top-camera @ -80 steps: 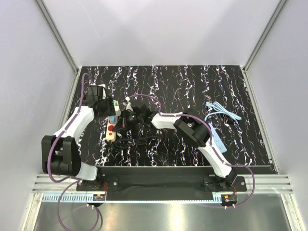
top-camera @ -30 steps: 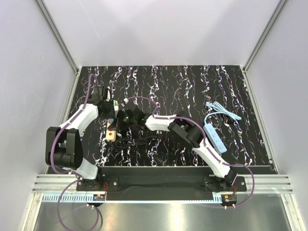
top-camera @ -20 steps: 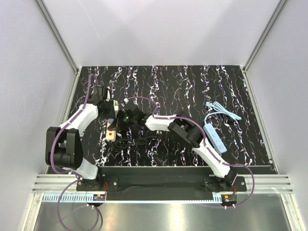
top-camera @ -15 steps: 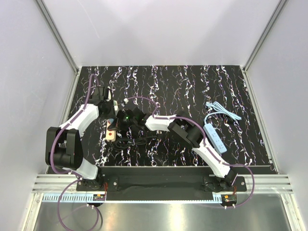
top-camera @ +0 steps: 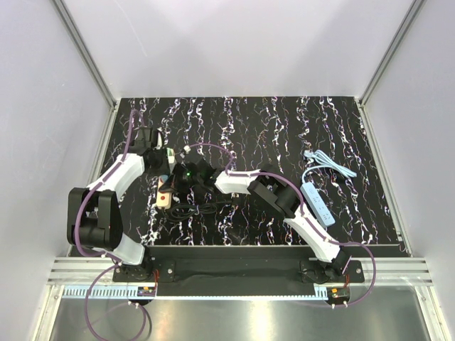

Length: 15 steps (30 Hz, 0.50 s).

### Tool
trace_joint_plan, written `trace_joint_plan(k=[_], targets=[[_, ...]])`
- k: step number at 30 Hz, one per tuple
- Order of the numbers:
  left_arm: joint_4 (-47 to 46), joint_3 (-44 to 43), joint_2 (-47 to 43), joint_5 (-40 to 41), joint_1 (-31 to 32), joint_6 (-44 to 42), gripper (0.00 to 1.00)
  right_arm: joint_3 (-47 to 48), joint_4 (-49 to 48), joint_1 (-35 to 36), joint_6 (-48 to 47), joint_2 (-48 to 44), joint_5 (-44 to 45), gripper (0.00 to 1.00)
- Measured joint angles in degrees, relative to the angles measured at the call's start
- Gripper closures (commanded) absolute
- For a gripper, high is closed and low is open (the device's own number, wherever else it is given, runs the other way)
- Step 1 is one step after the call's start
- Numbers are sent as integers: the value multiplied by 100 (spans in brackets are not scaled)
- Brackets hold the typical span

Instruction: Pull the plug off the socket

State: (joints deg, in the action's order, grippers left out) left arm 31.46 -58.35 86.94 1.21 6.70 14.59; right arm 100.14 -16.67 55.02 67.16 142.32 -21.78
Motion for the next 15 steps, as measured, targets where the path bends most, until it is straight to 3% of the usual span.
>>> trace_joint_plan(k=[15], targets=[[-33,28,-9,-413,-299,39,100,-271,-474,-2,258,-7,28,100]])
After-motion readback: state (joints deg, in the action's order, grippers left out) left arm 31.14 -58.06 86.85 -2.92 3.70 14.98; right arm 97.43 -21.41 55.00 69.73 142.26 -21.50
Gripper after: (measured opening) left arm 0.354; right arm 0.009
